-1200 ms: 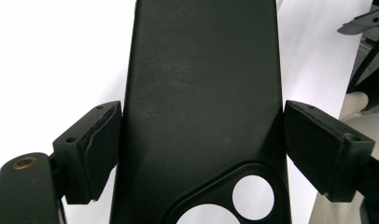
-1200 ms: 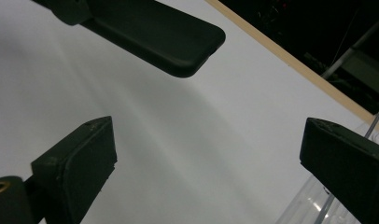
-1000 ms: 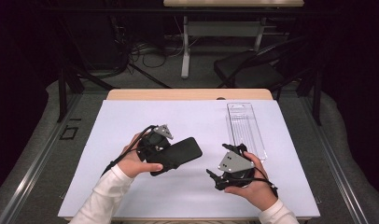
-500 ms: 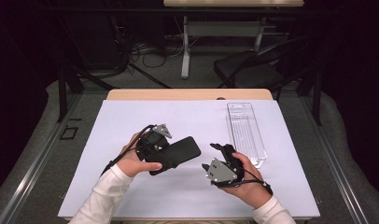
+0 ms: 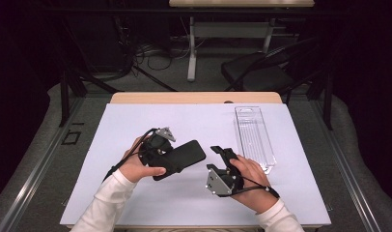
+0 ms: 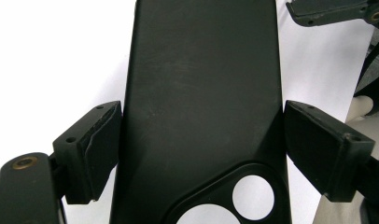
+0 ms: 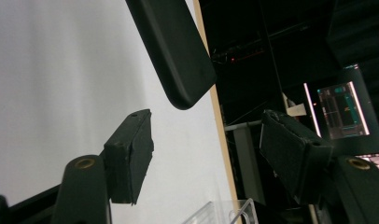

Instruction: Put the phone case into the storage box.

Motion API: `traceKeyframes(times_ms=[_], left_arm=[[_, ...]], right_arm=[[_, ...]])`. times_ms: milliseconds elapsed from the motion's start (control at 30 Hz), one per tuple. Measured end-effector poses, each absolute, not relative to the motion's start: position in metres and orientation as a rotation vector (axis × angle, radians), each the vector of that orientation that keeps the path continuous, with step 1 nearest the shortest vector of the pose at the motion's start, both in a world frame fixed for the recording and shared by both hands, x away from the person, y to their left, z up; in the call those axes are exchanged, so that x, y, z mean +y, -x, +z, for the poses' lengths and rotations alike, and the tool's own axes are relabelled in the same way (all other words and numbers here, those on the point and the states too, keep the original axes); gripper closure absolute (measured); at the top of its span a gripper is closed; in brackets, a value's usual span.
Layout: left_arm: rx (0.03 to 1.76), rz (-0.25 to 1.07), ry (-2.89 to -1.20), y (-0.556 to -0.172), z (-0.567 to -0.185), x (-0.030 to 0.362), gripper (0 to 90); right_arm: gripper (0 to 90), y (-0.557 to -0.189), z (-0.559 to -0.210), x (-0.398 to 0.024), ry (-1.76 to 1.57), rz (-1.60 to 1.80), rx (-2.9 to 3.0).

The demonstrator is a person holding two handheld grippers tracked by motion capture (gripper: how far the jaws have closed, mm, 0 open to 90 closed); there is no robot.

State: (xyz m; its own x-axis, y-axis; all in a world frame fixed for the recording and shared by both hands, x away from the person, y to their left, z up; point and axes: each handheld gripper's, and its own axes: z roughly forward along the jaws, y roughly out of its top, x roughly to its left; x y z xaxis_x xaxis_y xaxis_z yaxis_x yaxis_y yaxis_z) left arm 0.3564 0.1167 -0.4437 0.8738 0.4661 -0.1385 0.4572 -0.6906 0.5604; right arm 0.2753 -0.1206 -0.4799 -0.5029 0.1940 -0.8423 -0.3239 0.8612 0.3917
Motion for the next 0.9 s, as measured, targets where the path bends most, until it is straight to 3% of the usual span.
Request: traceKeyframes(times_ms=[900], left_arm=[[0.64,0.003,-2.466,-0.353,-0.449,0.107,14.7]], right_arm=[[37.5,-0.266,-0.495,-0.113,0.237,0.536,1.948]])
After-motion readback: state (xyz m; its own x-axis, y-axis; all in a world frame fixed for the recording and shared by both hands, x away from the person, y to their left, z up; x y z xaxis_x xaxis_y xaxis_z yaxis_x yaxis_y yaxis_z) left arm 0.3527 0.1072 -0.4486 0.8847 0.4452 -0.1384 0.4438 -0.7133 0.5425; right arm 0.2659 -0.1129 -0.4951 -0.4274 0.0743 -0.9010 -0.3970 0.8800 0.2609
